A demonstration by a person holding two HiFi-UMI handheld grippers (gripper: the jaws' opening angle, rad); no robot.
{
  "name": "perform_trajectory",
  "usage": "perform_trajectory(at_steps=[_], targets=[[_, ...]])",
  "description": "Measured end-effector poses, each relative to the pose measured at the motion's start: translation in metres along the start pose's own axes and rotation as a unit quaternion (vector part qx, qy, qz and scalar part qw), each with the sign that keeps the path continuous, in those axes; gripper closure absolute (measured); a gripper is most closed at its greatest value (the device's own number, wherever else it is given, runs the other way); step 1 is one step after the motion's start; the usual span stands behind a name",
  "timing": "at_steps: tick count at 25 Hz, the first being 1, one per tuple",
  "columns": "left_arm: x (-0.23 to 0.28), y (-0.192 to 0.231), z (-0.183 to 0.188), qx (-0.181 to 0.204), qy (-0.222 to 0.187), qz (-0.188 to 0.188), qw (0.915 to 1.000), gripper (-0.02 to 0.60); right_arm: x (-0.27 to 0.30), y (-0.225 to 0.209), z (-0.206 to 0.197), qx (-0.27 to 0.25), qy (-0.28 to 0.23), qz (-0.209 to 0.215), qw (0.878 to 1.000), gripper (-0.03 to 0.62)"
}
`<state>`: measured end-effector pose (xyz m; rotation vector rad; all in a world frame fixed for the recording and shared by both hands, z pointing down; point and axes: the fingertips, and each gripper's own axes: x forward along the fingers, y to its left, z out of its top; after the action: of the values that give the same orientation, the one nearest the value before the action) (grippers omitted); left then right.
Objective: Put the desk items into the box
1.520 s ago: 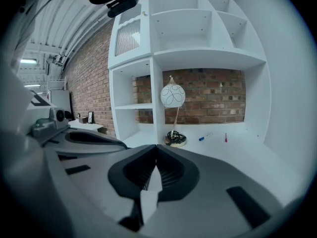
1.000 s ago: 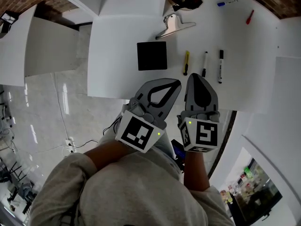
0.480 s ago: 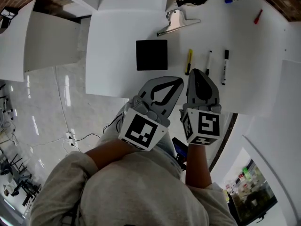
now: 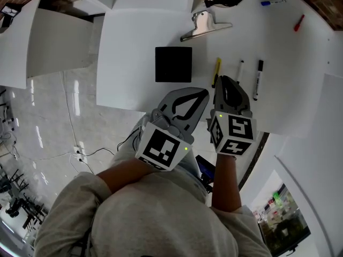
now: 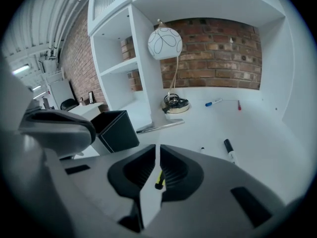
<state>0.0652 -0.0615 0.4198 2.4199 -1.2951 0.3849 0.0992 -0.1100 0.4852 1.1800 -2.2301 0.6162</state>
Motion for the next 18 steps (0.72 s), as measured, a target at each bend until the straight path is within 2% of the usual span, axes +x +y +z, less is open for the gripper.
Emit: perform_trajectory(at_steps=[6,9,18], targets=[[0.001,0.004,-0.003,-0.002,0.004,0.009,0.9999,0.572,0.014,-0.001,-0.011,0.003,0.039,0.004,0.999,0.572],[0.001,0.008,-0.006,-0.002,0.008,0.014,0.9999,0.572,0.022,-0.003,-0.019,0.009,0.066,0.006,0.998,0.519],[0.001,0.014,-0.010,-0.004,0.017,0.021,0.9996,0.572,0.039,-0.010,-0.037,0.013,0.126,-0.009,0.992,0.516]])
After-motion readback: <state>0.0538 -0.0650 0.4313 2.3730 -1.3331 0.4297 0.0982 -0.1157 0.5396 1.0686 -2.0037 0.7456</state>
